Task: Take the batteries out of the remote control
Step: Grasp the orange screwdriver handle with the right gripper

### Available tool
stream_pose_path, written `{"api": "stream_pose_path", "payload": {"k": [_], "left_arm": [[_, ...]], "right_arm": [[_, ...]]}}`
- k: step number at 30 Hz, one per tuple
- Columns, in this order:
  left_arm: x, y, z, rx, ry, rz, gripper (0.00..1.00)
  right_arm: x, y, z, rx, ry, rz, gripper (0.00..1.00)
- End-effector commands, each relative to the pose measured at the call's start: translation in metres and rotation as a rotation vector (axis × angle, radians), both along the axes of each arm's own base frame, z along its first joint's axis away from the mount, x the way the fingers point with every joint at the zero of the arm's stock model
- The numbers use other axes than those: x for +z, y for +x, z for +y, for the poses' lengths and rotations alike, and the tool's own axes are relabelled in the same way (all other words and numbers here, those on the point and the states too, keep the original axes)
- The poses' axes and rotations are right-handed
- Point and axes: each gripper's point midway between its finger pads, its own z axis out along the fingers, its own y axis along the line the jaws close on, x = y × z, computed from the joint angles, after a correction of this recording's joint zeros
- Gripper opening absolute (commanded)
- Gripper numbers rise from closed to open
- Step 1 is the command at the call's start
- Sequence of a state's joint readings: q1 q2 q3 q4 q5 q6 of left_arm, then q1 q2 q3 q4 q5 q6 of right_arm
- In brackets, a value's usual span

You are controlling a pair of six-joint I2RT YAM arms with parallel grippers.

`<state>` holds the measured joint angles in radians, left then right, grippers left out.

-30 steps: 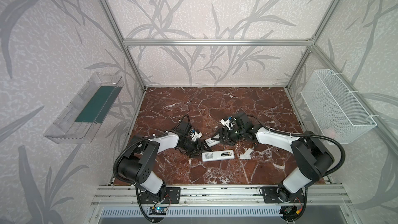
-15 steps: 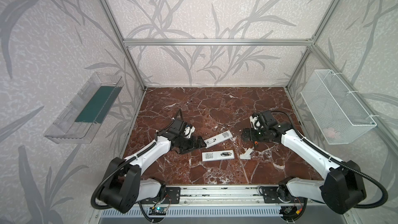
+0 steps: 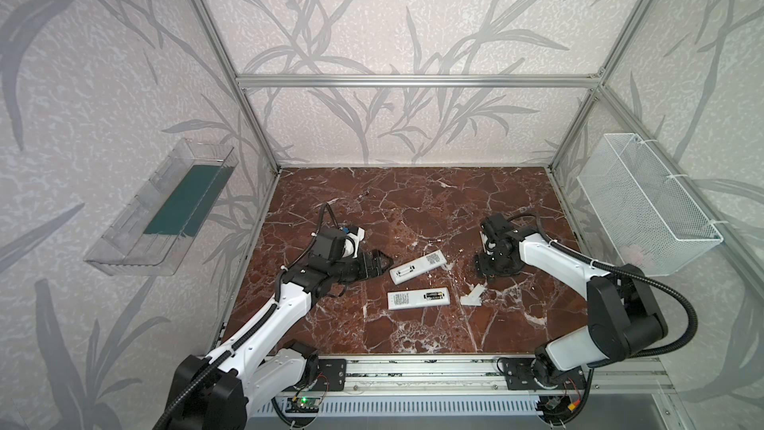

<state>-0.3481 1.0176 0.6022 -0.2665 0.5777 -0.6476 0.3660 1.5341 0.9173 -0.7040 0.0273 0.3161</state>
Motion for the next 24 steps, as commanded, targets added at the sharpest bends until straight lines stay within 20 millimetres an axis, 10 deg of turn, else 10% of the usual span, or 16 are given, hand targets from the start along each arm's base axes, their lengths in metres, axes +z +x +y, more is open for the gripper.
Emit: {"api": "stream_pose_path", "payload": {"k": [1,11,24], "left_arm": [[0.005,0.001,0.002,0.011,-0.013,-0.034,0.99],[0.005,-0.002,0.006,0.018,-0.003,-0.023,0.99],[0.017,0.004,0.000,0.013,-0.052,-0.050,0.99]], "right_arm": [[-0.004,0.013,0.001,-0.004,-0.011,-0.016,0.72],[-0.023,0.015,0.005,-0.017,0.001,0.029,0.52],[0.017,0.018,0.015,0.031,0.076,-0.083,0.17]]}}
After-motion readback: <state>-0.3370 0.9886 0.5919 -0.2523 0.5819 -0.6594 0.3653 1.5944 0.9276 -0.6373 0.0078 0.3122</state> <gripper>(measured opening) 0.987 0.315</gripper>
